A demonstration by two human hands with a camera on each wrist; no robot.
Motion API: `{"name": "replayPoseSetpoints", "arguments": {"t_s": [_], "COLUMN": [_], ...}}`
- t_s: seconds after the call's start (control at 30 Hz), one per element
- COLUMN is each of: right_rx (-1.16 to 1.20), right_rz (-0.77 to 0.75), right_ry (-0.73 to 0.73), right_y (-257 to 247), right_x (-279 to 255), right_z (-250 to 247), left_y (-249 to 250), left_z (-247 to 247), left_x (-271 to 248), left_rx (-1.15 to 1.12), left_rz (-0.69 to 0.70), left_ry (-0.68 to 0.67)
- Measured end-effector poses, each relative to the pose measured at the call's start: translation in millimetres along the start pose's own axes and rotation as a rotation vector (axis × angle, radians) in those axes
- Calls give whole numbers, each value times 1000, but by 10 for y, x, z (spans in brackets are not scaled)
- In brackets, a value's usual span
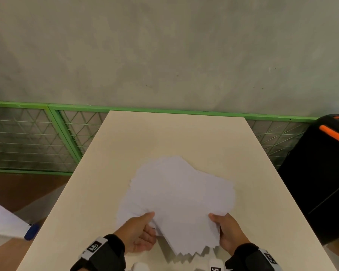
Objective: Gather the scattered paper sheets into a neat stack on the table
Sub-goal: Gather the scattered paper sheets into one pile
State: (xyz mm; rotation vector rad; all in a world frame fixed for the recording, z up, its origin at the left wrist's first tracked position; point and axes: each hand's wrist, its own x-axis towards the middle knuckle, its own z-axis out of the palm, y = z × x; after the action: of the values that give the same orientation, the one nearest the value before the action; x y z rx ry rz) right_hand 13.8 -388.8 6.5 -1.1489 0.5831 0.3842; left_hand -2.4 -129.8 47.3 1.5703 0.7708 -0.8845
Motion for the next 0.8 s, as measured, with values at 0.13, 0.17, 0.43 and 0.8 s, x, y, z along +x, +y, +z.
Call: {"name": "replayPoseSetpoints", "arguments": {"t_s": [0.13, 0.17, 0.43, 0.8], "right_rx": [83, 94, 194, 197], "right_rz": [10, 12, 54, -90], "right_ry": [-42, -50, -92, -121], "right_y": [13, 12, 59, -96], "right_x": [-58, -66, -95, -172], "right_z": [-9, -22, -218, 12], "left_y": [-47, -54, -92, 234], "left_z": [-7, -13, -21, 47], "left_x": [27, 18, -151, -55], "left_rx": [110, 138, 234, -267], "left_rz": [-50, -56, -92, 246], "left_ry": [-128, -169, -480, -265]}}
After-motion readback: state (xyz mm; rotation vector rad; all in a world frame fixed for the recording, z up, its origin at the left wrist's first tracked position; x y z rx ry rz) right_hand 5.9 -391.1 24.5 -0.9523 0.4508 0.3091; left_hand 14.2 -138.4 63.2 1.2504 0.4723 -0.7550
